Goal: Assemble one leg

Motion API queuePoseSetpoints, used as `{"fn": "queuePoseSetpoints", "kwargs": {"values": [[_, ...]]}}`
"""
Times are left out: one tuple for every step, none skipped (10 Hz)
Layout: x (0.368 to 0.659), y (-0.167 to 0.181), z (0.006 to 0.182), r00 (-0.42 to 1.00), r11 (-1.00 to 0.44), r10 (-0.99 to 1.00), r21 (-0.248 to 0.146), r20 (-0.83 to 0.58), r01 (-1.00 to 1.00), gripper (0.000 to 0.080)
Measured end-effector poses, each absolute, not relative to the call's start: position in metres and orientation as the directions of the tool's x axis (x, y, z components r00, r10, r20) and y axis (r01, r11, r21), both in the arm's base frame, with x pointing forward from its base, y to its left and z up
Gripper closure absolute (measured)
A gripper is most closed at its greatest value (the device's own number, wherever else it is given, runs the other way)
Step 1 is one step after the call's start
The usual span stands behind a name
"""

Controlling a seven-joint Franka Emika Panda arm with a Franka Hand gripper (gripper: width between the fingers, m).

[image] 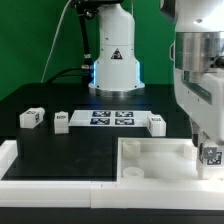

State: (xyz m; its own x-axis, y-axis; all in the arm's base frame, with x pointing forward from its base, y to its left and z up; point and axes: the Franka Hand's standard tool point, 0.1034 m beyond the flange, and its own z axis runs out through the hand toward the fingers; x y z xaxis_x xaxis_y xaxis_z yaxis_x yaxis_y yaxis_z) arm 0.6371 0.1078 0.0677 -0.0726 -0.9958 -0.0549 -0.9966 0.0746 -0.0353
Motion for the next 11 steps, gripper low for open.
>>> {"fn": "queuePoseSetpoints", "kwargs": {"values": [[0.6369,0.1083,0.0678,-0.152,0.154,-0.986,-0.030,-0.062,-0.988,0.0509],[0.6365,0.1100,0.0682,-0.254,0.256,-0.965,-0.021,-0.068,-0.966,0.0509],[0.6362,0.1108,0.0684,-0.338,0.340,-0.939,-0.014,-0.070,-0.940,0.0509],[0.6360,0.1111,0.0685,-0.358,0.359,-0.931,-0.014,-0.067,-0.933,0.0508],[0.6359,0.1107,0.0685,-0.354,0.355,-0.933,-0.014,-0.063,-0.935,0.0508],[0.6359,0.1103,0.0685,-0.366,0.367,-0.928,-0.011,-0.067,-0.930,0.0508],[0.6353,0.1108,0.0677,-0.378,0.380,-0.923,-0.006,-0.075,-0.925,0.0436],[0.6348,0.1137,0.0671,-0.363,0.365,-0.928,-0.004,-0.081,-0.931,0.0436],[0.6347,0.1139,0.0670,-0.342,0.343,-0.936,-0.006,-0.081,-0.939,0.0252],[0.6346,0.1139,0.0668,-0.341,0.342,-0.937,-0.006,-0.081,-0.940,0.0252],[0.6346,0.1139,0.0666,-0.340,0.341,-0.937,-0.005,-0.081,-0.940,0.0172]]}}
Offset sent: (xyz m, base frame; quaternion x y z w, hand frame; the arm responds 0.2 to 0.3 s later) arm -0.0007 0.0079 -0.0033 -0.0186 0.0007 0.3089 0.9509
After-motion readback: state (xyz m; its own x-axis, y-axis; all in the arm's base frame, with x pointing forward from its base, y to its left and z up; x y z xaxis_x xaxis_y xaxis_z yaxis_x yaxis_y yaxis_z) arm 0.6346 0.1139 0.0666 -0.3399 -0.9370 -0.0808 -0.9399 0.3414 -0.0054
